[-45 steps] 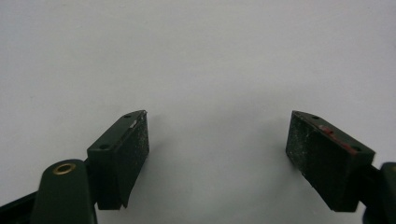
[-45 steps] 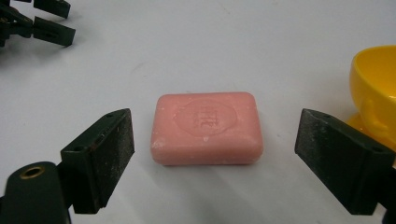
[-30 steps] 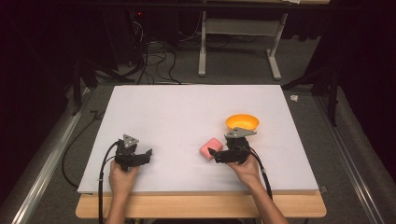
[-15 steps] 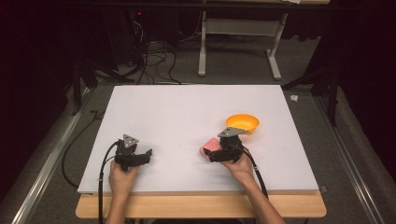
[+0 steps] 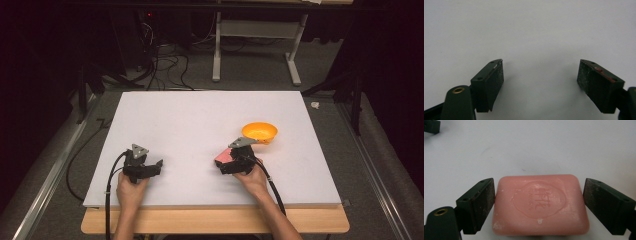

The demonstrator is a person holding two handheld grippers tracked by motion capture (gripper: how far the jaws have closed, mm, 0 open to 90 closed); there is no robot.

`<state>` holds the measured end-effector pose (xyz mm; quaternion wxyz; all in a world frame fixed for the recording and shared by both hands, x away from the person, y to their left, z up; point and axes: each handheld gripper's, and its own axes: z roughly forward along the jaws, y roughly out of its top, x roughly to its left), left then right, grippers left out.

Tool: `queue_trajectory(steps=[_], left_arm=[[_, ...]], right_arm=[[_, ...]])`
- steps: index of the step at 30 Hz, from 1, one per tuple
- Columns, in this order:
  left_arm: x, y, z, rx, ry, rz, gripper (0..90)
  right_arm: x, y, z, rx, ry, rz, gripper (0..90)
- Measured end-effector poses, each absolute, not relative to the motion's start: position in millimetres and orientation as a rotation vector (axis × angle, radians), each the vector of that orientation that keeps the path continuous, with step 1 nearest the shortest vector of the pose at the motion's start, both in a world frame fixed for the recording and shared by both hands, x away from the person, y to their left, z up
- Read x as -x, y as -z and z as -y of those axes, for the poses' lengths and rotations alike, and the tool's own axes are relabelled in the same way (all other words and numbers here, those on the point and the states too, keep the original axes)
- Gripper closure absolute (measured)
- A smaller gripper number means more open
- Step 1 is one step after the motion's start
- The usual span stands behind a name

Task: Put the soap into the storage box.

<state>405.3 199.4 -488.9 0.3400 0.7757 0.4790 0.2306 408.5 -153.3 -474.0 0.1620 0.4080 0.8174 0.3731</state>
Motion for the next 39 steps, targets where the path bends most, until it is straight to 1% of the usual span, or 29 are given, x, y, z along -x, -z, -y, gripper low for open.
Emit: queue_trajectory(steps=[14, 34, 39], left_arm=[[-405.3, 488.9, -199.4, -2.019, -0.6, -1.246, 21.8], [-405.4, 488.9, -199.5, -2.019, -0.599, -1.247, 21.8], [-405.4, 488.9, -199.5, -2.018, -0.599, -1.247, 21.7]], right_arm=[[-409.9, 484.8, 145.0, -1.146, -0.956, -2.367, 13.2], [-407.3, 483.6, 144.0, -1.144, -0.958, -2.36, 13.7], [-405.3, 477.7, 147.9, -1.147, -1.023, -2.346, 13.7]])
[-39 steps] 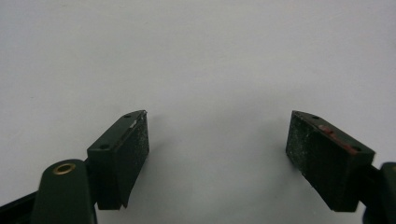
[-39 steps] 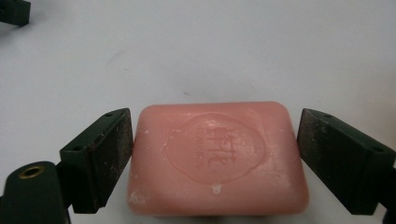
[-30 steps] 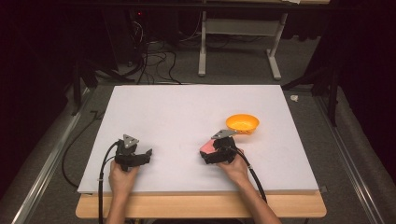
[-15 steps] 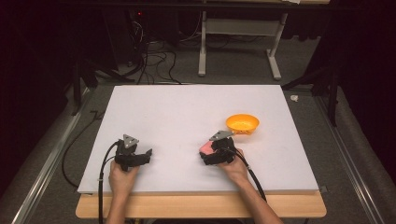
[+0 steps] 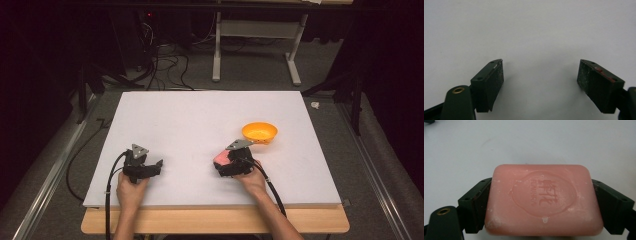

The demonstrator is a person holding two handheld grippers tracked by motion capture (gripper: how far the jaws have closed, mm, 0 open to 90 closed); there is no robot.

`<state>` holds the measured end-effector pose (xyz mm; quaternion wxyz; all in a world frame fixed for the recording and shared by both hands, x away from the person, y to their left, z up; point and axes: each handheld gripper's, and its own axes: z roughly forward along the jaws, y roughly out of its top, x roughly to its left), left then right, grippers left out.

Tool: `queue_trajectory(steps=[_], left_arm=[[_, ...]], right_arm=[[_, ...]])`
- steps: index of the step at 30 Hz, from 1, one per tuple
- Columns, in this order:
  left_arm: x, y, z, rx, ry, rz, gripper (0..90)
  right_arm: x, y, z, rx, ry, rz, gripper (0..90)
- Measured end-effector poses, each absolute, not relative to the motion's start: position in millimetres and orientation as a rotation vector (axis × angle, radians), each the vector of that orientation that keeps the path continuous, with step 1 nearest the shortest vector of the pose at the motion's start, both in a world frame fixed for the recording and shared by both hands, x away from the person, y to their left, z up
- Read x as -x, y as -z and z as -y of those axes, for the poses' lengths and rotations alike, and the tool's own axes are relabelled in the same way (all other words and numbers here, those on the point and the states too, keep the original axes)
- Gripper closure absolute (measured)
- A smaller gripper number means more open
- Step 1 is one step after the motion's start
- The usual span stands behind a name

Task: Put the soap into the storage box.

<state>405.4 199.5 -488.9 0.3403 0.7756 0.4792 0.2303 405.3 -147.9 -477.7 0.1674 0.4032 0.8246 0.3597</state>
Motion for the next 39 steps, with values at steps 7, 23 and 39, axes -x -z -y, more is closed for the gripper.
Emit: queue_trajectory(steps=[7, 23, 39], left_arm=[[-405, 489, -199, -2.018, -0.599, -1.247, 21.7], [-405, 489, -200, -2.018, -0.599, -1.247, 21.7], [-406, 489, -200, -2.018, -0.597, -1.248, 21.8]], right_arm=[[-400, 468, 154, -1.151, -1.081, -2.333, 13.7], [-389, 460, 173, -1.195, -1.109, -2.297, 13.7], [-383, 457, 185, -1.23, -1.12, -2.272, 13.7]])
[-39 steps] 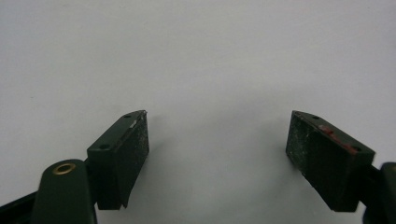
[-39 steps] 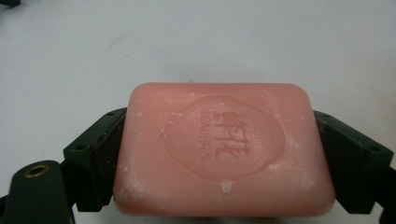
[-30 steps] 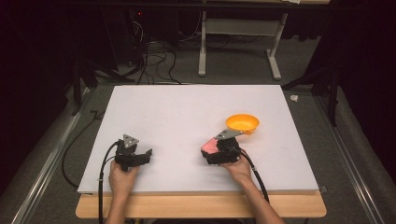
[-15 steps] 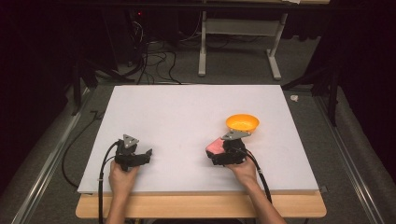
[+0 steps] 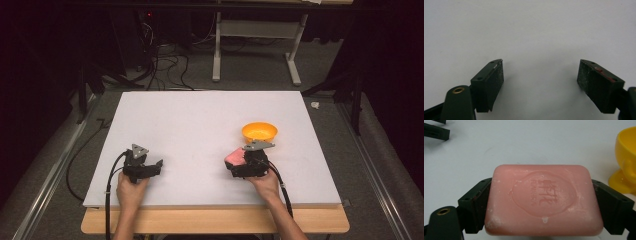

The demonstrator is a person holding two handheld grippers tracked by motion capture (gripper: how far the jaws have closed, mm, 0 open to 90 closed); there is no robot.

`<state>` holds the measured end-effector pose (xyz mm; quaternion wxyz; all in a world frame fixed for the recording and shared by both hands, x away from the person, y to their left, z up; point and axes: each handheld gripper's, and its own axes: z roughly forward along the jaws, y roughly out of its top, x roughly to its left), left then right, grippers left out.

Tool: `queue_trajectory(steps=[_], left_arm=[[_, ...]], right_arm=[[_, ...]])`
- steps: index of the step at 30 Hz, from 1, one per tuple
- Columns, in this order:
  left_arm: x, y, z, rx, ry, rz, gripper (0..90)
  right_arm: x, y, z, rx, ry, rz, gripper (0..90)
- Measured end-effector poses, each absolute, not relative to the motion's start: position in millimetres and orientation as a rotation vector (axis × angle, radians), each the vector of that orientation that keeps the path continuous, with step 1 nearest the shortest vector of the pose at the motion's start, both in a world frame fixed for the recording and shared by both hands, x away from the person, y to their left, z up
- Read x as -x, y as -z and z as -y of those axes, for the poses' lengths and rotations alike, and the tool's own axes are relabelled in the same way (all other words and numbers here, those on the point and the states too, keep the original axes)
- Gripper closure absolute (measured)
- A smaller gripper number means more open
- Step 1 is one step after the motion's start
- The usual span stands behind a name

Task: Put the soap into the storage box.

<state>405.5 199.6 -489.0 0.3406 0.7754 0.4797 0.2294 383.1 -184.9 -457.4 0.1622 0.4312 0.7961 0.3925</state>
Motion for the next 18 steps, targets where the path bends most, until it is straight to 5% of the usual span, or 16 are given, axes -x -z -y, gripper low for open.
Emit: queue_trajectory(steps=[18], left_arm=[[-405, 489, -199, -2.02, -0.601, -1.246, 21.7]], right_arm=[[-370, 451, 206, -1.246, -1.098, -2.216, 13.7]])
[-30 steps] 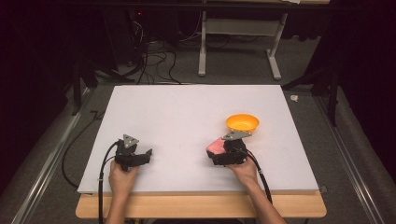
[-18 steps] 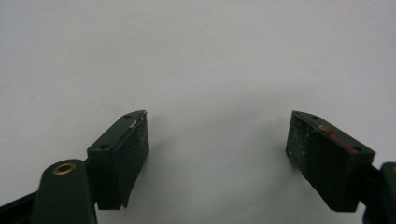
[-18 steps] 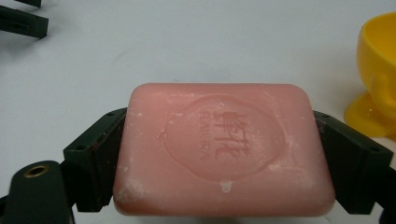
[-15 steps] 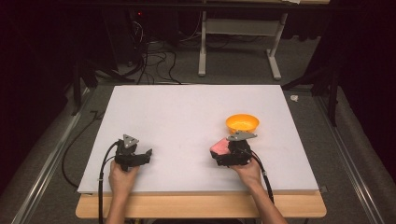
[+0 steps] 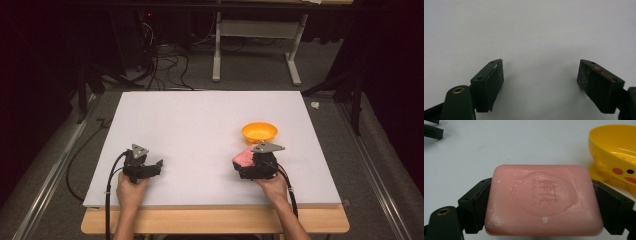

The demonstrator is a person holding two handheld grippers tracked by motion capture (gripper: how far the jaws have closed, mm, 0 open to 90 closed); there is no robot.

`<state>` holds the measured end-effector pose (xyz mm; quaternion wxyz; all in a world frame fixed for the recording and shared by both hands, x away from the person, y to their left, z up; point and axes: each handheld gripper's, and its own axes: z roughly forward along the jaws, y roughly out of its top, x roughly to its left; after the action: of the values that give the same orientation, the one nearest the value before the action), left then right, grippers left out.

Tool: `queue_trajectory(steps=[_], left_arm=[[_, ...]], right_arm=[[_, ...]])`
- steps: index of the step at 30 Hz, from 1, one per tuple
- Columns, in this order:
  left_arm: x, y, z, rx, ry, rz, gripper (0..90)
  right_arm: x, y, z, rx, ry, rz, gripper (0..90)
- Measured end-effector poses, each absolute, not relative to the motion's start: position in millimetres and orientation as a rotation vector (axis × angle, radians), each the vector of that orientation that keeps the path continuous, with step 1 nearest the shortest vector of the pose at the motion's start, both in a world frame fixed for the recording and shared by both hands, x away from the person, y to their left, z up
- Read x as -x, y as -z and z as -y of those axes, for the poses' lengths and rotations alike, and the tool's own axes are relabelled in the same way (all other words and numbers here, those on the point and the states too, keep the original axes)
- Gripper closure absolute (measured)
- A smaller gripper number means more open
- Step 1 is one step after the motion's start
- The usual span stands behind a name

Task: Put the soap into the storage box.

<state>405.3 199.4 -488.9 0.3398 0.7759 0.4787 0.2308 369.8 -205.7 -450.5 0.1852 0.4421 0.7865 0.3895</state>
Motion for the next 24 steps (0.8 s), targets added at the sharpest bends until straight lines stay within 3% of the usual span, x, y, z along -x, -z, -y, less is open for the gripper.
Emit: queue_trajectory(steps=[24], left_arm=[[-405, 489, -199, -2.021, -0.604, -1.245, 21.8]], right_arm=[[-359, 448, 229, -1.29, -1.088, -2.156, 13.7]])
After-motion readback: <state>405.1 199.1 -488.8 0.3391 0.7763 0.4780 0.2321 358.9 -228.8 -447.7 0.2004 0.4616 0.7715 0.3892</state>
